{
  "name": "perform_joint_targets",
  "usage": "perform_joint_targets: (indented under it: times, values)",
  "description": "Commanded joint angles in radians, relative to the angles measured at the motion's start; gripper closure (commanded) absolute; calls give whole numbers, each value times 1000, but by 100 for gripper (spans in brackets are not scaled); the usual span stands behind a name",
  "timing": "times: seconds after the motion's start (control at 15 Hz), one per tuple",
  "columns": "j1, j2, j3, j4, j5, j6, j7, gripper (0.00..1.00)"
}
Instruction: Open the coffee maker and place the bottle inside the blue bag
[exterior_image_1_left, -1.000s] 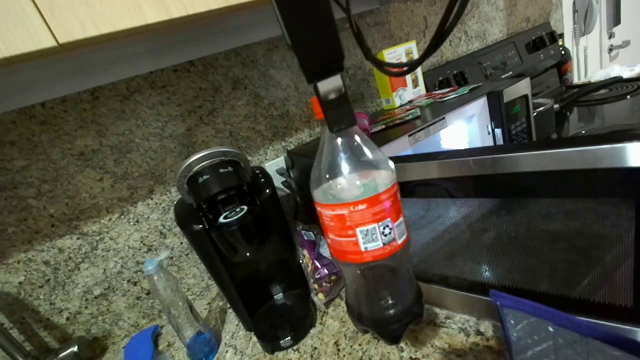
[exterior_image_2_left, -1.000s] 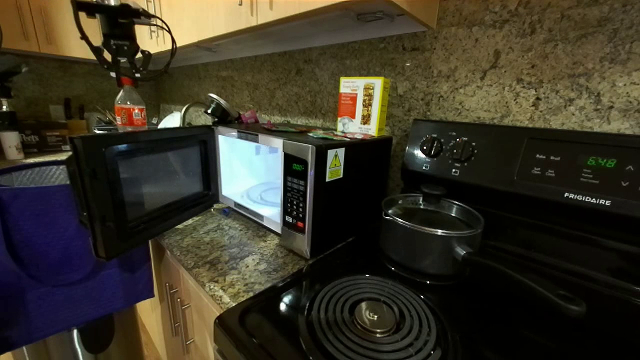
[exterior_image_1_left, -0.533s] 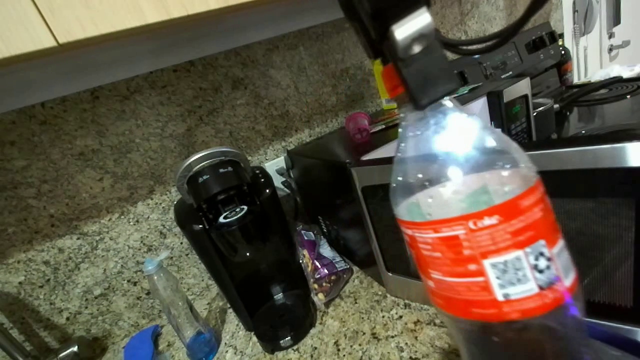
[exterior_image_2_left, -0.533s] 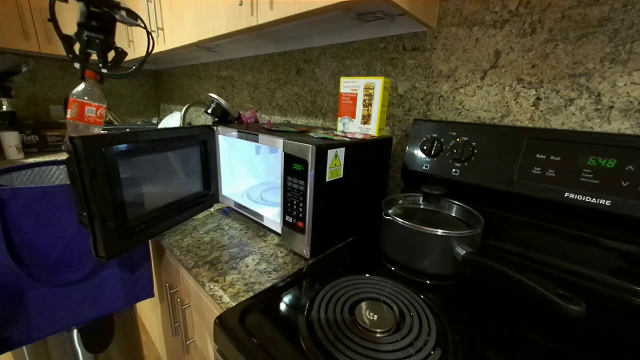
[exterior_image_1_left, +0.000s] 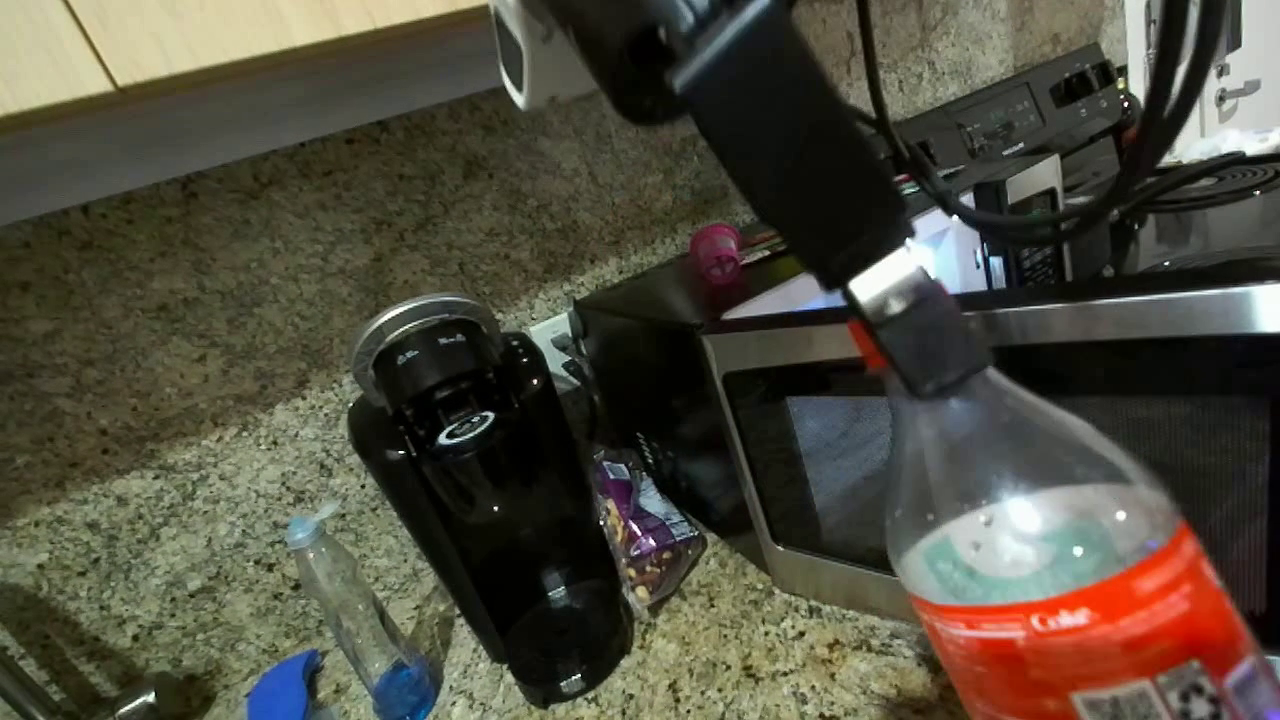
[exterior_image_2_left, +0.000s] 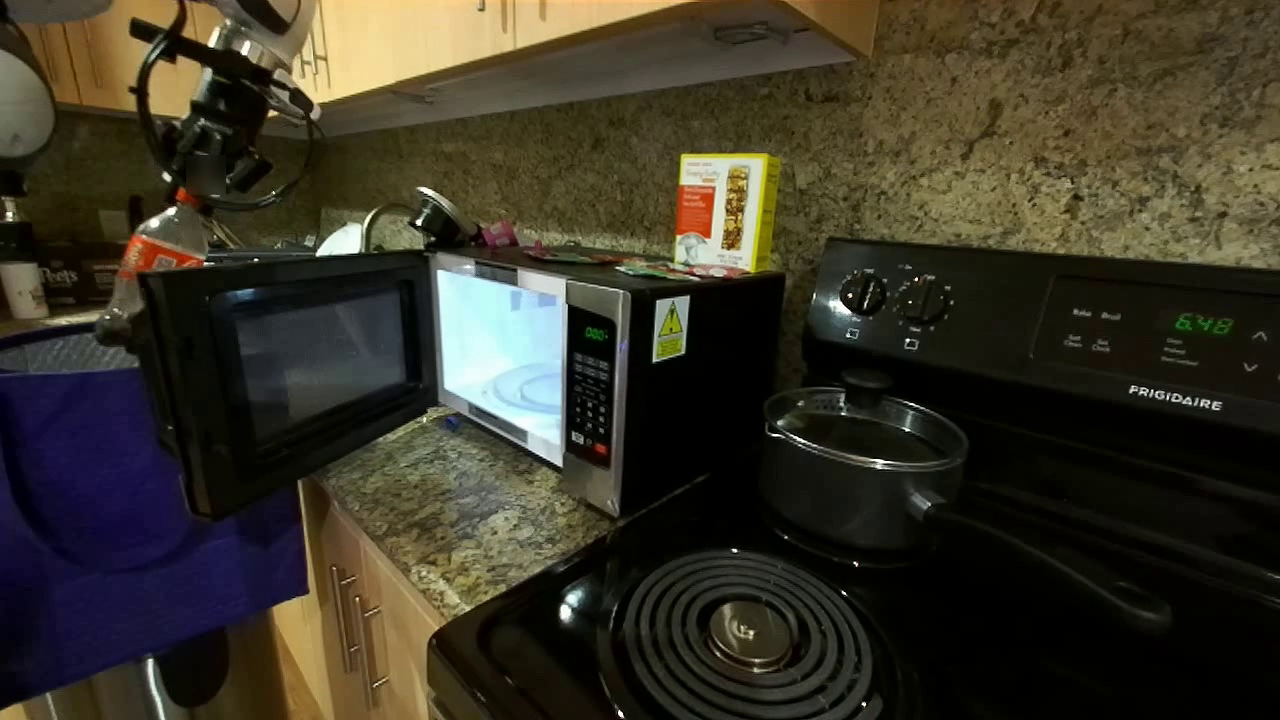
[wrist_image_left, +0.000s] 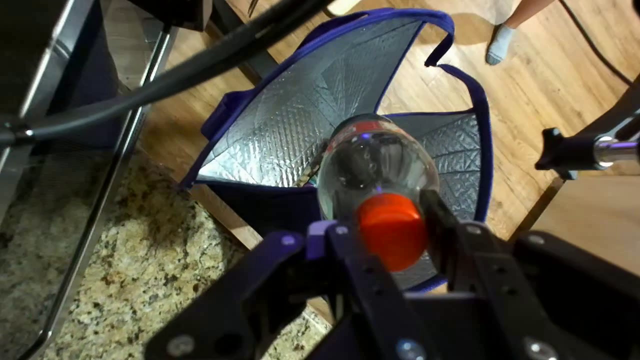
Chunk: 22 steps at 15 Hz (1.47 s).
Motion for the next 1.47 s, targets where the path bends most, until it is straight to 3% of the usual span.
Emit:
perform_joint_targets:
  times: [0.0, 0.2, 0.47, 0.73, 0.87, 1.2, 1.4]
  values:
    - [-48, 64, 31, 13, 56, 2, 83, 85]
    - [-60, 111, 34, 19, 63, 17, 91, 85]
    - [-25, 148, -14, 31, -24, 110, 32, 85]
    - [-18, 169, 3, 23, -6, 230, 21, 85]
    - [-8, 171, 0, 20, -13, 254, 12, 38]
    - [-10, 155, -1, 7, -10, 291, 19, 7]
    - [-15, 123, -15, 7, -24, 370, 27, 0]
